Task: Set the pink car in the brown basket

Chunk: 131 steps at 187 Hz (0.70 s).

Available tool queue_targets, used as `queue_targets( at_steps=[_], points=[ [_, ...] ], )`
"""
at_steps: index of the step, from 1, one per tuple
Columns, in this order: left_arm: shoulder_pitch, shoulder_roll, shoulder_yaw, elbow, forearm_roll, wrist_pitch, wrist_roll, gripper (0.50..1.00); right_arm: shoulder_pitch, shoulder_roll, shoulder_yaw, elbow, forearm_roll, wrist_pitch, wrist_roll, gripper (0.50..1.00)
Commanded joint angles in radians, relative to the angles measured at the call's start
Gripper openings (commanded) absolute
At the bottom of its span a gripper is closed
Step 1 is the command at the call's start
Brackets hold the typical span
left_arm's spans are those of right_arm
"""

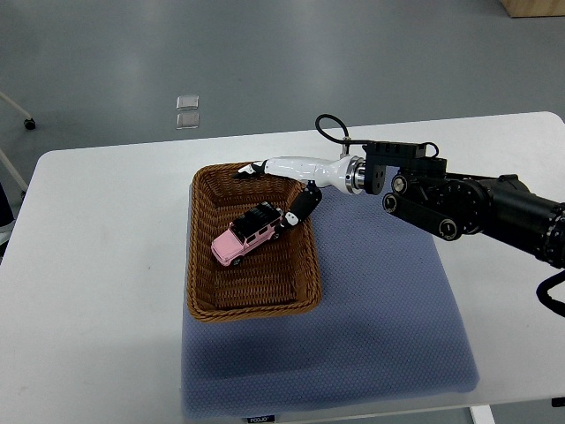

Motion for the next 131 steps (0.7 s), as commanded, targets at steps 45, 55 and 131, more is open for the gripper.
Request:
queue_targets(
  at_steps=[45,55,131],
  points=[
    [0.000,0.000,0.002,0.000,0.000,0.000,0.000,1.000,0.000,-0.087,0.083,-0.014,0.465,0.022,-0.070,0.917],
    [0.000,0.000,0.000,0.000,0.000,0.000,0.000,1.000,-0.006,-0.093,0.115,-0.014,0.543,0.025,-0.072,0.917],
    [0.000,0.000,0.000,0.000,0.000,0.000,0.000,1.000,-0.172,-0.153,0.353,-0.097,1.000,0.227,-0.293,0.917]
  ],
)
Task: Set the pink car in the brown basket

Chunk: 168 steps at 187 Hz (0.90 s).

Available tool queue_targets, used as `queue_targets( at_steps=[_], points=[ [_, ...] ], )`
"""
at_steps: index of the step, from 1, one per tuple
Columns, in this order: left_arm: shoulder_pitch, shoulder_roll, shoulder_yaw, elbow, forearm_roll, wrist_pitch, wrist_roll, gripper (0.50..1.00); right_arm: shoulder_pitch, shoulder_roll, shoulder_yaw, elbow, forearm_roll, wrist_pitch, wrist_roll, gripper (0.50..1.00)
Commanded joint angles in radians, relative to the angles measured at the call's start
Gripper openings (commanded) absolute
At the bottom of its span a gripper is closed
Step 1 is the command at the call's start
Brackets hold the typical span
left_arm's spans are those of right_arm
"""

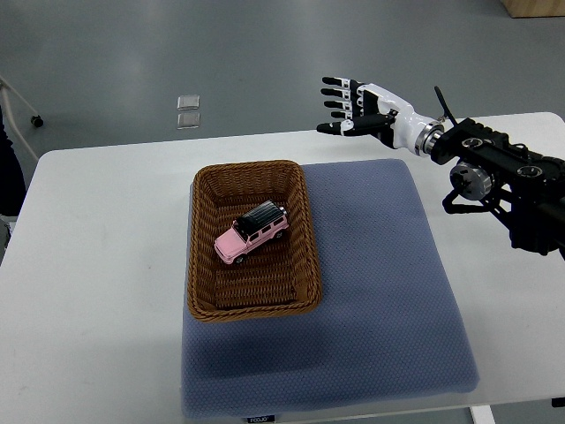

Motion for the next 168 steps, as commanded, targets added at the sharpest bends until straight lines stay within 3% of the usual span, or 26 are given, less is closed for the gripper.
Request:
queue_targets(
  at_steps=[1,58,168],
  points=[
    [0.000,0.000,0.000,0.000,0.000,0.000,0.000,1.000,-0.043,-0.013,0.057,-0.021,0.078,0.055,-0.057,0.917],
    [0.000,0.000,0.000,0.000,0.000,0.000,0.000,1.000,-0.110,-0.013,0.125,-0.107,0.351,0.158,-0.225,0.919],
    [0.000,0.000,0.000,0.000,0.000,0.000,0.000,1.000,-0.129,-0.002,0.131,-0.106,0.363,0.170,-0.208,0.921]
  ],
)
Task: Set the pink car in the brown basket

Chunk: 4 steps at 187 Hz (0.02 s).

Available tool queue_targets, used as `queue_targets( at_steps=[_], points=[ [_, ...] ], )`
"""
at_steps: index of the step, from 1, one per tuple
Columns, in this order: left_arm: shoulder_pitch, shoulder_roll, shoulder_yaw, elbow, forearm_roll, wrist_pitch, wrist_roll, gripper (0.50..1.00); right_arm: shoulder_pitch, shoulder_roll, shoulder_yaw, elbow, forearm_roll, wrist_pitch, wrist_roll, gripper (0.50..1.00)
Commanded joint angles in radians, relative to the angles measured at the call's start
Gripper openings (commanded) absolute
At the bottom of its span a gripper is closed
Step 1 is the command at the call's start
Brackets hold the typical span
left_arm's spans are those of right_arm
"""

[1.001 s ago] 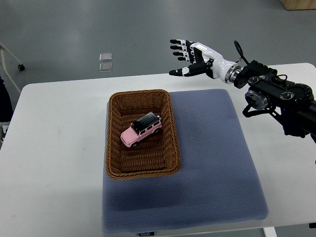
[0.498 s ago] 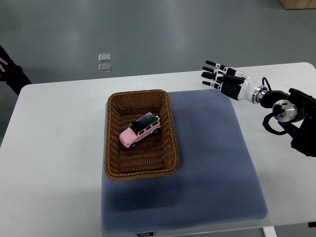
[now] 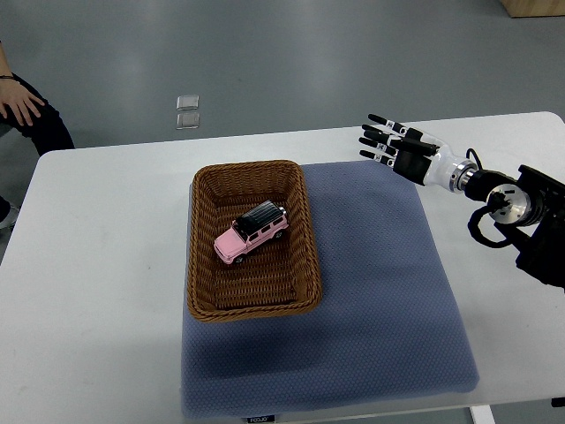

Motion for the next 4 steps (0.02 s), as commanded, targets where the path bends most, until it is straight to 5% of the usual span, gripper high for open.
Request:
queue_targets(
  at_steps=[1,4],
  points=[
    [0.000,0.000,0.000,0.000,0.000,0.000,0.000,1.000,-0.009,-0.003,0.001,0.002,0.001,0.007,0.001,0.921],
    [0.000,0.000,0.000,0.000,0.000,0.000,0.000,1.000,-0.011,-0.003,0.001,0.002,0.001,0.011,0.000,0.921]
  ],
)
